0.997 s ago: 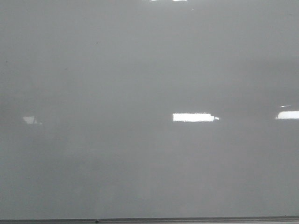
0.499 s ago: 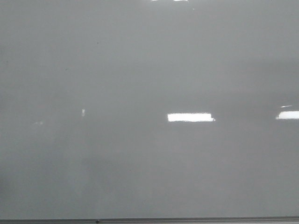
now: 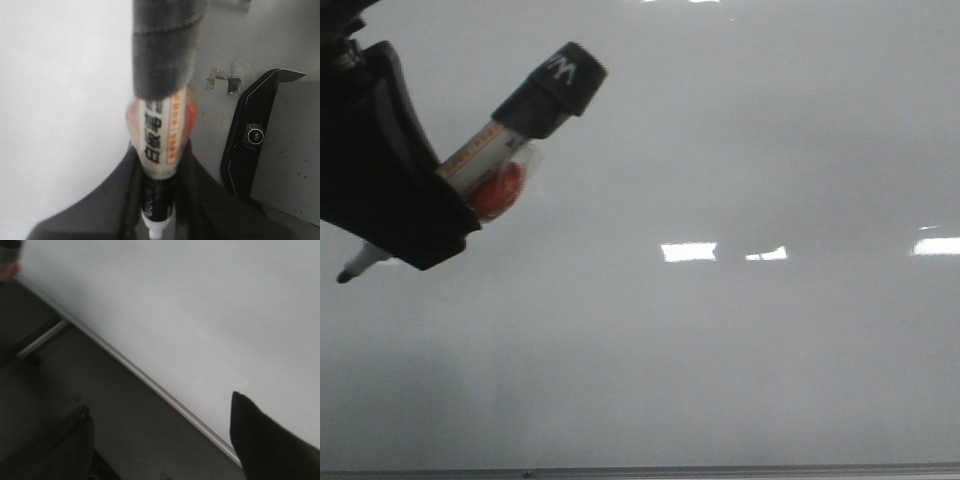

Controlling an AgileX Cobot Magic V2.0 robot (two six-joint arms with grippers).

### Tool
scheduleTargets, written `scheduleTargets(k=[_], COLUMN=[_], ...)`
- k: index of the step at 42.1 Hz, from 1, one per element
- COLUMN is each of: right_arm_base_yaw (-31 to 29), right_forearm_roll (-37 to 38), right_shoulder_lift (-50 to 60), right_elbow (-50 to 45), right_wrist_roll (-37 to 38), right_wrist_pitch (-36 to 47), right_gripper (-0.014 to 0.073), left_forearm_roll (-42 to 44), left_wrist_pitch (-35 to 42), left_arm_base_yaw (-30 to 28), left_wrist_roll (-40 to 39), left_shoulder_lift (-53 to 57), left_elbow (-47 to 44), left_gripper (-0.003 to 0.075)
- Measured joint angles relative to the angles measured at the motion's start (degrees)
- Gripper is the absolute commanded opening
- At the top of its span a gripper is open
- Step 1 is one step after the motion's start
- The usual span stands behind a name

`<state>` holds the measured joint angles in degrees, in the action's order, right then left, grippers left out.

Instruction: Write number 7 on whiteboard

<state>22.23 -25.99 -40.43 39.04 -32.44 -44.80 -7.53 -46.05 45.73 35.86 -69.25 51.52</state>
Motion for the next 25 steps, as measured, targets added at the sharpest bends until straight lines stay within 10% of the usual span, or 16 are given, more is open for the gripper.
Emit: scheduleTargets(k=[9,25], right_arm_base_yaw=[13.3,19.5], right_forearm_roll=[-8.5,-9.7], right_shoulder_lift=[-12.9,-26.8], right_elbow=[9.0,16.7], right_wrist_roll=[-10.5,-14.2], right_wrist_pitch=[-3.0,-1.5], right_gripper=[0.058,0.058], left_forearm_roll=[0.0,0.1], left_wrist_pitch=[3.0,4.8], left_arm_base_yaw=[8.0,8.6], left_wrist_roll=[4.5,4.6], left_shoulder_lift=[0.5,0.5], left_elbow=[0.0,0.0], left_gripper=[-0.002,-0.002])
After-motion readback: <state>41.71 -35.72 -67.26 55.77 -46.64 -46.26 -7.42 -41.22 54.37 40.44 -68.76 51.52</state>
